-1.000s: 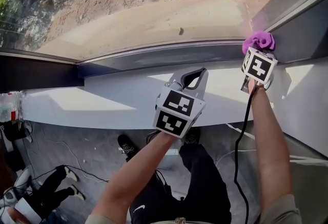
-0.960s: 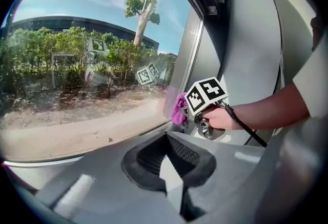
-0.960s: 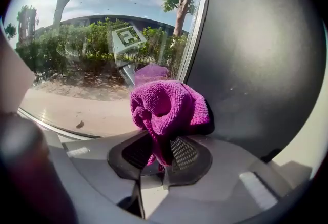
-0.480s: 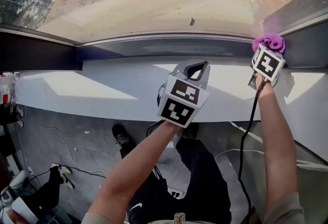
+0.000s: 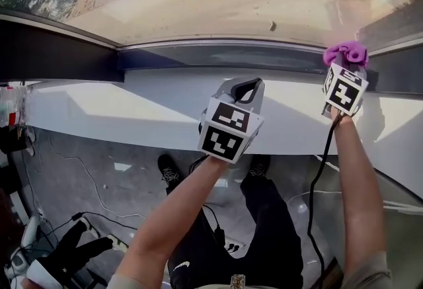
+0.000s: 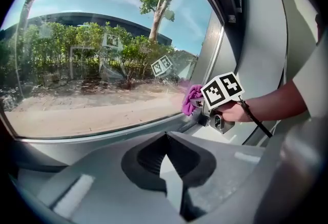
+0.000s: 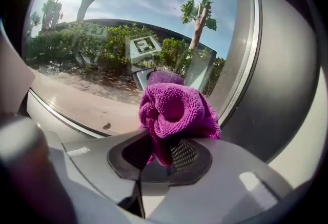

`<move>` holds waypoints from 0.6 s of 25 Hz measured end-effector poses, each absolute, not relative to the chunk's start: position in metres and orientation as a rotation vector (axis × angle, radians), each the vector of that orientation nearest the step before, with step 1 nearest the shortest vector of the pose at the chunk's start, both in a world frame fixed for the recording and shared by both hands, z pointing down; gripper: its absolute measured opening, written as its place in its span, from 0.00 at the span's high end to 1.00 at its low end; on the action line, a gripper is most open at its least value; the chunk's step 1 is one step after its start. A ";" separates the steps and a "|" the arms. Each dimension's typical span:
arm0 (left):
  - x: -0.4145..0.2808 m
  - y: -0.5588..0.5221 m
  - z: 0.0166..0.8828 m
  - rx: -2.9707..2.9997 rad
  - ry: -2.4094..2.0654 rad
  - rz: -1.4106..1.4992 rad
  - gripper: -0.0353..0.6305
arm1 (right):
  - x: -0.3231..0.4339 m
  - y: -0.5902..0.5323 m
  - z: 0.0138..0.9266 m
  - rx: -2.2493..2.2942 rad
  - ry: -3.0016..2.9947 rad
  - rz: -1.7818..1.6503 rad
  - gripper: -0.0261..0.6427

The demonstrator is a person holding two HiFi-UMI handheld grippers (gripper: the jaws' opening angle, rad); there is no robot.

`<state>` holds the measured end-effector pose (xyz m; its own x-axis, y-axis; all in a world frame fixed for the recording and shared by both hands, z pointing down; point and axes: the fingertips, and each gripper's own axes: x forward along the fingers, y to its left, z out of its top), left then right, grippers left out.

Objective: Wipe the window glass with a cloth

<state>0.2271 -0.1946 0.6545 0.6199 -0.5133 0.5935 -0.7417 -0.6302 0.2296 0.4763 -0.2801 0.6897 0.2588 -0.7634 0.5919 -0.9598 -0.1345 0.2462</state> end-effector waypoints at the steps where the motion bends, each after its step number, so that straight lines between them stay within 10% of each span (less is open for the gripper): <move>1: 0.218 -0.195 0.653 2.382 -0.997 0.666 0.95 | 0.463 -0.281 0.688 1.940 -1.573 0.431 0.81; 15: 0.033 -0.194 0.645 2.305 -1.136 0.627 0.95 | 0.237 -0.290 0.669 1.769 -1.787 0.307 0.81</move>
